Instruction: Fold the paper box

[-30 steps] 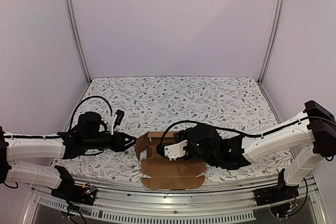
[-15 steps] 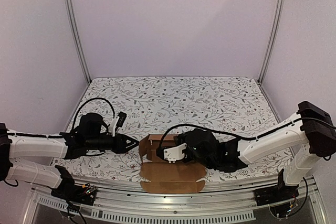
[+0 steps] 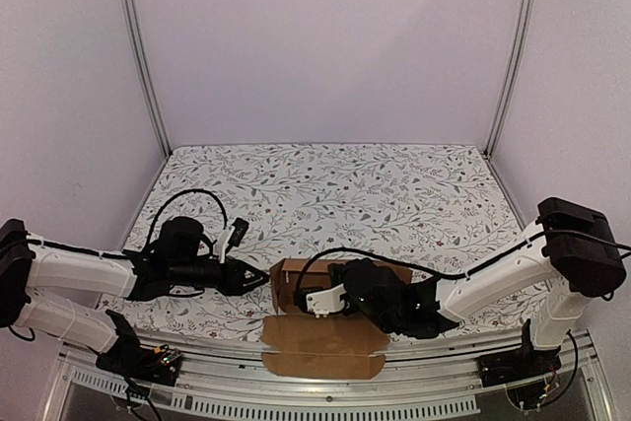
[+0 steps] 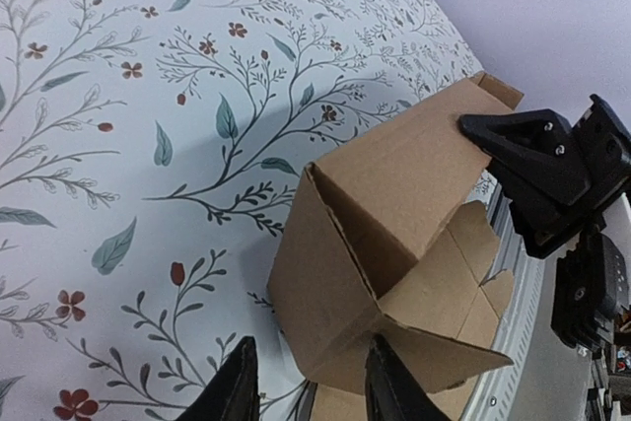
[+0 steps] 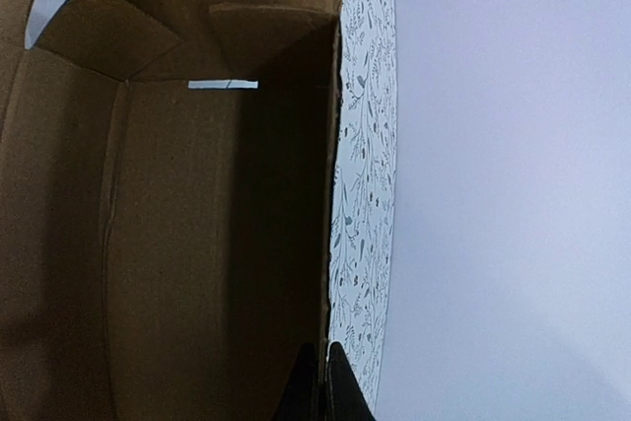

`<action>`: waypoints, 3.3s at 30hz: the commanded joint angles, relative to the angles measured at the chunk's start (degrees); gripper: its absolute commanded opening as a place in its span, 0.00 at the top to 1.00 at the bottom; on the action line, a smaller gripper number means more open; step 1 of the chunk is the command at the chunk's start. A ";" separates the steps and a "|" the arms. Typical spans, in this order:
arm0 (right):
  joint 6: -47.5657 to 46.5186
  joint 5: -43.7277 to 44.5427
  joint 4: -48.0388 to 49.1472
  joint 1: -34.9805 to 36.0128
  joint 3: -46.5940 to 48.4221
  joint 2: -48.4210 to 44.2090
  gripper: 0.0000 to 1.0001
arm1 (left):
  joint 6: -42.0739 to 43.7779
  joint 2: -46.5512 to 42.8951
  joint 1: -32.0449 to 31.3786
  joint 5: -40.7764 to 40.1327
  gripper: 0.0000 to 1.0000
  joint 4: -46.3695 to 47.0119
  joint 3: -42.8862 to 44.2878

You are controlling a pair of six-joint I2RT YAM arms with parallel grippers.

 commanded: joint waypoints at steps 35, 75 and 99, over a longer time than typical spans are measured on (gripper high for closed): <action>-5.83 14.48 13.73 8.31 -2.15 5.72 1.00 | 4.20 0.78 -12.54 -12.85 0.61 -7.58 3.76; 1.38 21.43 10.26 11.52 1.41 7.86 1.00 | 2.54 12.19 -27.85 -47.55 0.66 4.77 7.37; 26.90 7.95 -15.58 11.48 9.07 -2.94 0.60 | 8.75 16.40 -27.85 -46.42 1.00 6.71 11.57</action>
